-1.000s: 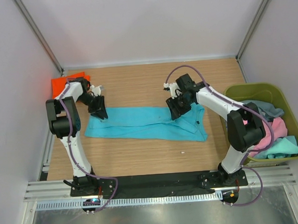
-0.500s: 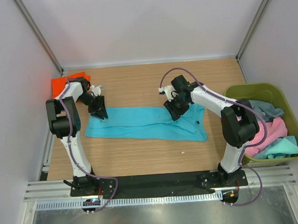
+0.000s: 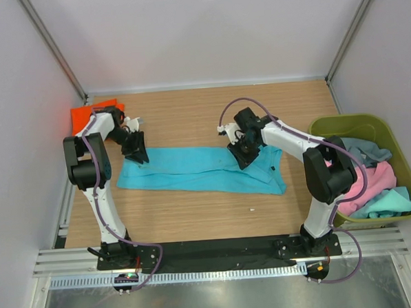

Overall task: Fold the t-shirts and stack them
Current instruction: Fold the tshirt

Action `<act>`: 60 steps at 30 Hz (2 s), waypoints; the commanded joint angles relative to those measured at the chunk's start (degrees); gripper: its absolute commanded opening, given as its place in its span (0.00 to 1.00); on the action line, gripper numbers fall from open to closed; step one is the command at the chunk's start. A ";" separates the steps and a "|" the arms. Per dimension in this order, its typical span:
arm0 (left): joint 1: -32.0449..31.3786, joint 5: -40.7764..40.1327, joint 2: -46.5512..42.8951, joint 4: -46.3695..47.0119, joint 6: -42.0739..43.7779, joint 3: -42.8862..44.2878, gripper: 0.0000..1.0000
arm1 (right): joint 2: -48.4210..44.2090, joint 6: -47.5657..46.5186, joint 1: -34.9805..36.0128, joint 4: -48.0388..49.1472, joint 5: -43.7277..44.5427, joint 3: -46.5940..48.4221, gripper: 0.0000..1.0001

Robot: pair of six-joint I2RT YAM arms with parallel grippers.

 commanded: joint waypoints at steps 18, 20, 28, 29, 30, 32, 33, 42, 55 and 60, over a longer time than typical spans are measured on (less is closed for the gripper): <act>0.15 0.98 -1.74 1.19 -0.92 -0.43 0.35 | -6.39 3.94 2.62 0.09 0.68 -2.56 0.47; 0.15 0.89 -1.82 1.27 -0.92 -0.60 0.35 | -6.48 2.80 2.71 0.70 1.30 -3.09 0.50; 0.24 0.63 -1.91 1.36 -0.92 -0.87 0.35 | -3.32 1.30 2.79 1.41 1.65 -0.72 0.50; 0.24 0.54 -1.83 1.28 -0.83 -0.69 0.35 | -2.96 1.22 2.71 1.49 1.74 -0.02 0.50; 0.15 0.45 -2.00 1.19 -0.74 -0.69 0.35 | -2.61 0.95 2.79 1.49 1.74 0.24 0.50; 0.15 0.28 -2.00 1.28 -0.65 -0.78 0.35 | -1.56 0.78 2.79 1.58 1.92 0.95 0.47; 0.32 0.28 -1.91 1.28 -0.74 -0.78 0.35 | -1.21 0.69 2.71 1.58 1.83 1.21 0.46; 0.24 0.45 -1.83 1.19 -0.74 -0.60 0.35 | 0.20 0.07 3.41 1.58 3.23 1.57 0.43; 0.15 0.80 -1.91 1.63 -0.74 -0.60 0.35 | -0.76 -0.89 4.29 1.85 5.87 1.74 0.05; 0.24 0.89 -1.83 1.71 -0.74 -0.87 0.35 | -2.52 1.47 7.18 -0.88 2.10 4.20 0.01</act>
